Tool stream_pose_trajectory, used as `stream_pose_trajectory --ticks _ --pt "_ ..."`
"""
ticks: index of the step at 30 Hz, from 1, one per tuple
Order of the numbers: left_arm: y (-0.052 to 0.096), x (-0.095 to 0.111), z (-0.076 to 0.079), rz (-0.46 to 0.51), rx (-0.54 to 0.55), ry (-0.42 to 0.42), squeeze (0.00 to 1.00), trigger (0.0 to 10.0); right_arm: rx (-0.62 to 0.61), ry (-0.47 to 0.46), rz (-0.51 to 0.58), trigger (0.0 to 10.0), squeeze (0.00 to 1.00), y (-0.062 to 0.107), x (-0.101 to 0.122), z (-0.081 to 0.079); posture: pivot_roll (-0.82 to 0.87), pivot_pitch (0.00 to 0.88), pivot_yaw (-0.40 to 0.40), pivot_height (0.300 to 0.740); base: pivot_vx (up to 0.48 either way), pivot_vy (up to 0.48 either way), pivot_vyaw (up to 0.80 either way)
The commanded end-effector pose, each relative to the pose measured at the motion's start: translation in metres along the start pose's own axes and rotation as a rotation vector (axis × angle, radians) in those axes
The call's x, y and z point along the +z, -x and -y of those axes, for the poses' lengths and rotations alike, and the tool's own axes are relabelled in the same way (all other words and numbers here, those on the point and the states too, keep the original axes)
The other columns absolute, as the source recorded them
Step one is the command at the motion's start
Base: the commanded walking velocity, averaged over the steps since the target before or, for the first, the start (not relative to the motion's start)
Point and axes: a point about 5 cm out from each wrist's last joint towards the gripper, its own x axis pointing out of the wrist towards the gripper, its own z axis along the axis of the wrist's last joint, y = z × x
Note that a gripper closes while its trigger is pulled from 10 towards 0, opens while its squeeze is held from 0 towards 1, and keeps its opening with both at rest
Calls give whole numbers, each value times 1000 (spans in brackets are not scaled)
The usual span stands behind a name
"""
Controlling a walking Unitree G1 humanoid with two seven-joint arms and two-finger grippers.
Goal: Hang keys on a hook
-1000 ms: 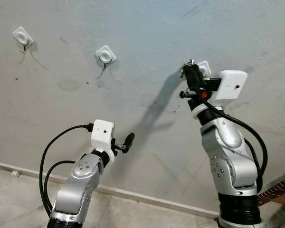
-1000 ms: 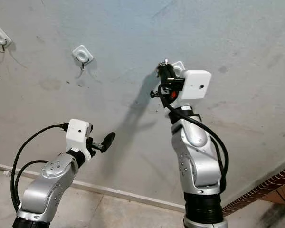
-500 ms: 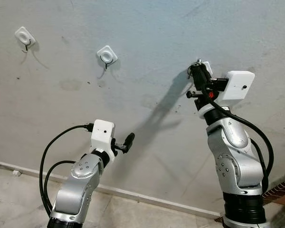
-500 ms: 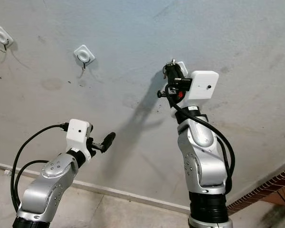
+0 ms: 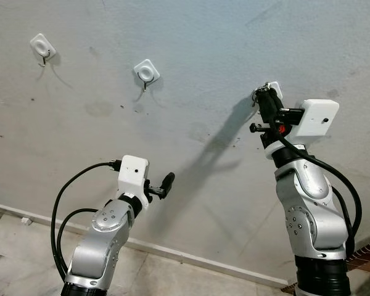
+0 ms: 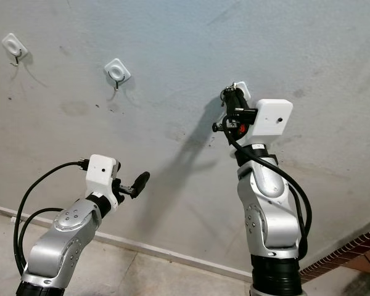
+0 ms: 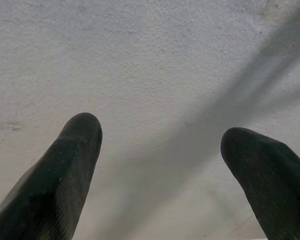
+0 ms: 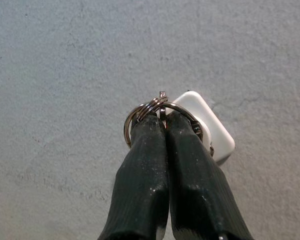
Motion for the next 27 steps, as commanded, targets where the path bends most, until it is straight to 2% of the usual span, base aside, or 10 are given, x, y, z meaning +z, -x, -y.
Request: stream_pose_trajectory --ticks 1,14,27 --pt "-1 1 3 -2 -19 -6 0 10000 -87 20 -42 10000 0 7 -7 18 133 0 -84 740 0 0 0" --pt "-2 1 3 -1 -23 -7 0 10000 -106 23 -97 10000 0 23 -19 22 131 0 -82 740 0 0 0" --pt "-2 1 3 1 -26 -5 0 10000 -97 21 -122 10000 0 29 -23 21 128 0 -83 740 0 0 0"
